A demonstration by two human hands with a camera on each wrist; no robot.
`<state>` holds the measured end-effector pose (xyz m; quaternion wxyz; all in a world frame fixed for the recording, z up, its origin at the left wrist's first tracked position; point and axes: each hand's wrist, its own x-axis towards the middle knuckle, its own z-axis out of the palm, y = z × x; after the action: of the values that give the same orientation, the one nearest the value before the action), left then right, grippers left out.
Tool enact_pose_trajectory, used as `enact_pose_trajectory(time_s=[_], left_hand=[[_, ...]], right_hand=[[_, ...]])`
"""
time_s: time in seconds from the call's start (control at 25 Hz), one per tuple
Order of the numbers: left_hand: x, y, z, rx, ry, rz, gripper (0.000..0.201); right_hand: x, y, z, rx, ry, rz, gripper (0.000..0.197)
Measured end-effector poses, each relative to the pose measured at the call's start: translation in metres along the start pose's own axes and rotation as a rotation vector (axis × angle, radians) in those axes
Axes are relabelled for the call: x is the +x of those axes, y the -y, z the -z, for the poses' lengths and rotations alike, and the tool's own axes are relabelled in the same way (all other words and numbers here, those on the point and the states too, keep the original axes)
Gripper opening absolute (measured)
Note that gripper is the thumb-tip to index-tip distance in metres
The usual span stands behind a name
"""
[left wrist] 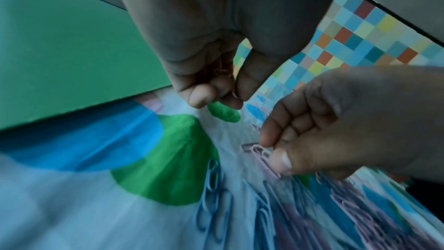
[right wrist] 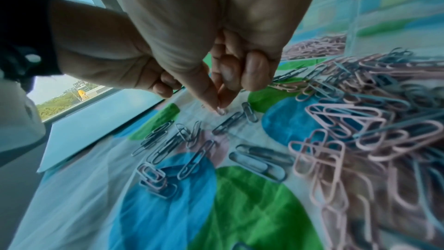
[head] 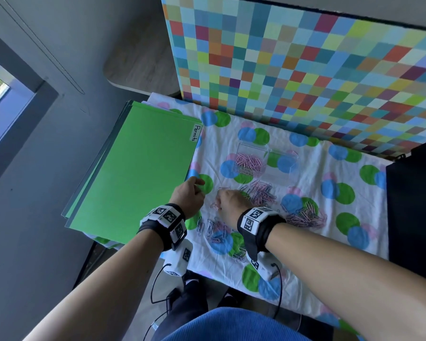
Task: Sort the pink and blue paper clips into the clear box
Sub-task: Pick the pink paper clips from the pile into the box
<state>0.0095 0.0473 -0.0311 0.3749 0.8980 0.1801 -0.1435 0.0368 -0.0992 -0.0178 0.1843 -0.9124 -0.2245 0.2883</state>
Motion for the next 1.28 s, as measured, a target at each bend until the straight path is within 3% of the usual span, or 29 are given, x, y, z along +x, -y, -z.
enact_pose_trajectory(time_s=[0.16,0.24,0.32,0.44,0.6,0.76,1.0,1.08,1.16,1.28], left_hand=[[0.003,-0.002,0.004,-0.483,0.081,0.214,0.021],[0.004,-0.003,0.004,-0.564,0.065,0.251,0.022],[0.003,-0.006,0.001,-0.433,0.067,0.226,0.019],[0.002,-0.011,-0.009,0.018,0.097,0.056,0.006],[0.002,-0.01,-0.023,0.329,0.088,-0.145,0.015],[0.0,-0.011,-0.028,0.361,0.093,-0.177,0.011],[-0.004,-0.007,-0.02,0.207,0.098,-0.214,0.009],[-0.007,-0.011,-0.016,0.207,0.123,-0.238,0.015],[-0.01,-0.018,-0.014,0.227,0.172,-0.23,0.026],[-0.007,-0.025,-0.012,0.161,0.231,-0.119,0.03]], right_hand=[[-0.002,0.002,-0.002,-0.116,0.002,-0.012,0.006],[-0.001,0.004,-0.003,-0.14,0.013,-0.024,0.004],[-0.001,0.003,-0.004,-0.13,0.027,-0.041,0.003],[-0.004,-0.003,-0.004,-0.115,0.045,-0.041,0.011],[-0.009,-0.01,0.0,-0.084,0.035,-0.006,0.01],[-0.012,-0.016,0.011,-0.045,-0.018,0.023,0.01],[-0.013,-0.04,0.035,0.102,-0.065,-0.035,0.011],[-0.017,-0.045,0.037,0.105,-0.038,0.032,0.025],[-0.021,-0.043,0.036,0.045,0.022,0.15,0.027],[-0.026,-0.042,0.026,-0.053,0.093,0.264,0.027]])
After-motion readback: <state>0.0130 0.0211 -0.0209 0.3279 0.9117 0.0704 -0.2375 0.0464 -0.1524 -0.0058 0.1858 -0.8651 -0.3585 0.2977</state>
